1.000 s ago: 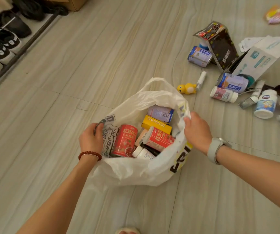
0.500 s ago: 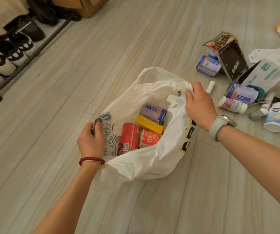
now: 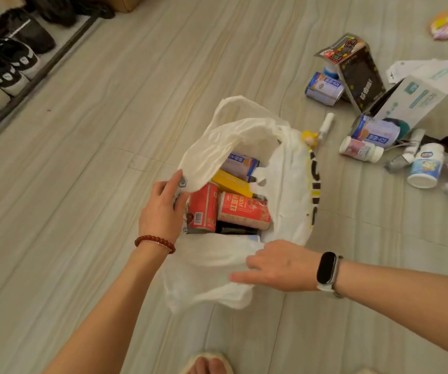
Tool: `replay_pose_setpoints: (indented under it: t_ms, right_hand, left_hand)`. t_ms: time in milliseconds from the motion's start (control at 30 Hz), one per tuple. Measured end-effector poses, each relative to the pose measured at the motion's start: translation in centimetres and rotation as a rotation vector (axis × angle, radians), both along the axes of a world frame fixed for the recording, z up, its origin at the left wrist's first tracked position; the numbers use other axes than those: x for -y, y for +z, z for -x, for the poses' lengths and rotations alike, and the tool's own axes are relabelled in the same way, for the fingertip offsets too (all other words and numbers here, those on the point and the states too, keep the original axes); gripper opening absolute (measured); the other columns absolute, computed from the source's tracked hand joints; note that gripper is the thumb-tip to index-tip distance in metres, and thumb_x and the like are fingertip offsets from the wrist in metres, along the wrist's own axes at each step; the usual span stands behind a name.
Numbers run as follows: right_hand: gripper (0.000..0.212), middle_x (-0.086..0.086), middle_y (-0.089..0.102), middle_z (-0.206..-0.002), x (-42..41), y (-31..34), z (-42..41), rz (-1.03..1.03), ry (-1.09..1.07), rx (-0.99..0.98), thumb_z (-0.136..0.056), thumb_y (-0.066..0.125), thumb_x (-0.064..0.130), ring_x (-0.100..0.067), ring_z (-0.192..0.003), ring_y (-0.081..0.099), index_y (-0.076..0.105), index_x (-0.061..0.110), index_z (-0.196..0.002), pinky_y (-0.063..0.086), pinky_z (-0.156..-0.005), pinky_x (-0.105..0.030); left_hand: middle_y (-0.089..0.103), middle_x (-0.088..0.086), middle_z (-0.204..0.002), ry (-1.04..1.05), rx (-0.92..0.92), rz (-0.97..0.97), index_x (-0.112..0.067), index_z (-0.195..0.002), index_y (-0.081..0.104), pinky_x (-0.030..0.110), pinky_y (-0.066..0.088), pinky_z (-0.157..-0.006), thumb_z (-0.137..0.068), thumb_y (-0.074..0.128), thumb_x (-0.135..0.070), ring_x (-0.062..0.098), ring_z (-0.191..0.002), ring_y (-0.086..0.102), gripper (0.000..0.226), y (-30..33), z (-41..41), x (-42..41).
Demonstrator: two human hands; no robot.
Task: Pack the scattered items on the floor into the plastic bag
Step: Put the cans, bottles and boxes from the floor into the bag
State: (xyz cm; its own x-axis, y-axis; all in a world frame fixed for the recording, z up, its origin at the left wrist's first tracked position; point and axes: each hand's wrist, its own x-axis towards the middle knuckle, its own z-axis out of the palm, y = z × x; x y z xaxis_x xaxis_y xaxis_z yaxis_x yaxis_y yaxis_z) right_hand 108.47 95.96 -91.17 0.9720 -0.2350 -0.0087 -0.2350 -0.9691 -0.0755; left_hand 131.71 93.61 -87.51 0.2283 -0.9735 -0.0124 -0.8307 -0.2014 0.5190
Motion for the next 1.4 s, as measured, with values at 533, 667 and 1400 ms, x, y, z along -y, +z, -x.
replay_pose_setpoints:
  t_ms: [533, 667, 1400]
  right_hand:
    - [0.038, -0.019, 0.059, -0.097, 8.4, 4.1, 12.9, 0.151, -1.078, 0.051, -0.072, 0.062, 0.000, -0.036, -0.094, 0.054, 0.065, 0.012, -0.108, 0.048, -0.067, -0.044]
    - [0.049, -0.012, 0.049, -0.124, 6.7, 4.9, 8.7, -0.377, -1.237, 0.389, -0.077, 0.035, 0.017, -0.030, -0.116, 0.042, 0.062, 0.016, -0.117, 0.036, -0.099, -0.039]
    - [0.050, 0.003, 0.033, -0.145, 5.1, 5.7, 9.8, -1.644, -1.583, 0.617, -0.088, 0.055, 0.022, -0.023, -0.132, 0.031, 0.037, 0.026, -0.135, 0.032, -0.105, -0.051]
  left_hand:
    - [0.065, 0.001, -0.071, -0.196, 0.182, -0.044, -0.019, -0.081, 0.067, 0.027, 0.041, -0.051, -0.089, 0.047, -0.033, 0.023, -0.071, 0.061, 0.026, 3.7, 7.8, -1.6]
    - [0.060, 0.008, -0.099, -0.248, 0.291, 0.186, -0.018, -0.094, 0.069, 0.035, 0.042, -0.069, -0.084, 0.055, -0.039, 0.029, -0.094, 0.053, 0.027, 4.0, 7.9, 2.0]
    - [0.065, 0.013, -0.098, -0.725, 0.179, -0.242, -0.017, -0.110, 0.056, 0.033, 0.040, -0.071, -0.096, 0.029, -0.040, 0.025, -0.082, 0.052, 0.038, 0.7, 12.6, 14.1]
